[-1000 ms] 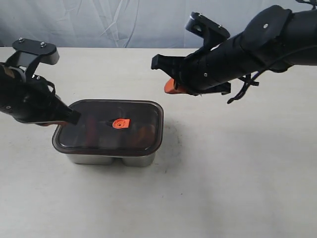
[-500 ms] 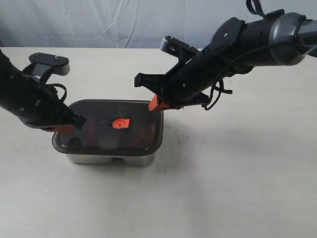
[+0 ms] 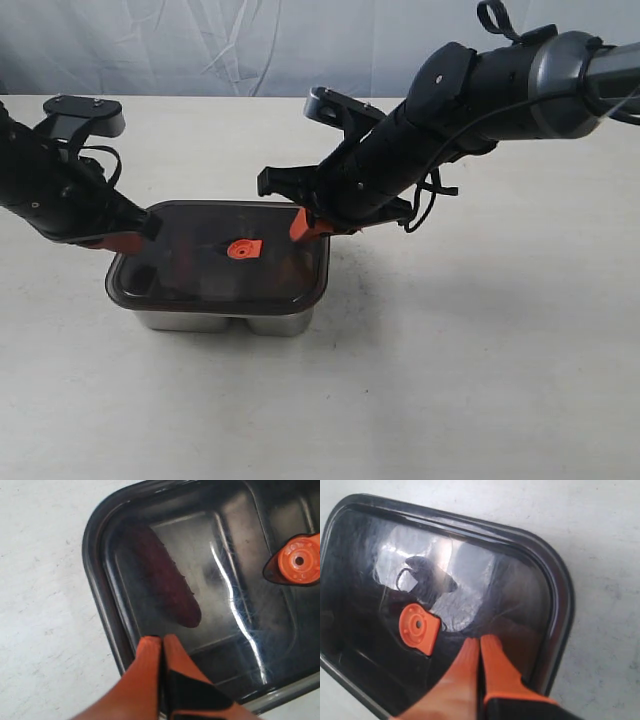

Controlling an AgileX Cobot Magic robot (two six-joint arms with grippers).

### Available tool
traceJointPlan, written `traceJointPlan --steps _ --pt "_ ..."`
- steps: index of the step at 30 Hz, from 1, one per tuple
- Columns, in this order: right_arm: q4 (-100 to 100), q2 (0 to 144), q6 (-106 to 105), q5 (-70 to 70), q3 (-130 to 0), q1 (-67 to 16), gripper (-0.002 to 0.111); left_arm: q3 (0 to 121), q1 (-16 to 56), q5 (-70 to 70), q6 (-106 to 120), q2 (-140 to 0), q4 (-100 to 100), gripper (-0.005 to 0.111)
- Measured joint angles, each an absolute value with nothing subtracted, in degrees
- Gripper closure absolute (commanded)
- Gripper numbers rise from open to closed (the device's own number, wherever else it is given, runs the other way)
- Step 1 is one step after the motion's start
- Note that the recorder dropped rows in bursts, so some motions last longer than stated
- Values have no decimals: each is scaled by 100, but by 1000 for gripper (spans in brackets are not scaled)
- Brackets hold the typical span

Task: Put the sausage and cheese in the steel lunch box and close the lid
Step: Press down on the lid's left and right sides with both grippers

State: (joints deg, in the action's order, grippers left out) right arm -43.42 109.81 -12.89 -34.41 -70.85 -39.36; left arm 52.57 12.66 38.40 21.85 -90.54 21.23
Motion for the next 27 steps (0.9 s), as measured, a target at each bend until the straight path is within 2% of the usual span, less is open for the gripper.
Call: traceJointPlan --steps 27 --pt "-4107 11296 -970 -3535 -7159 -4073 109 5463 1266 3765 1797 -9838 2312 106"
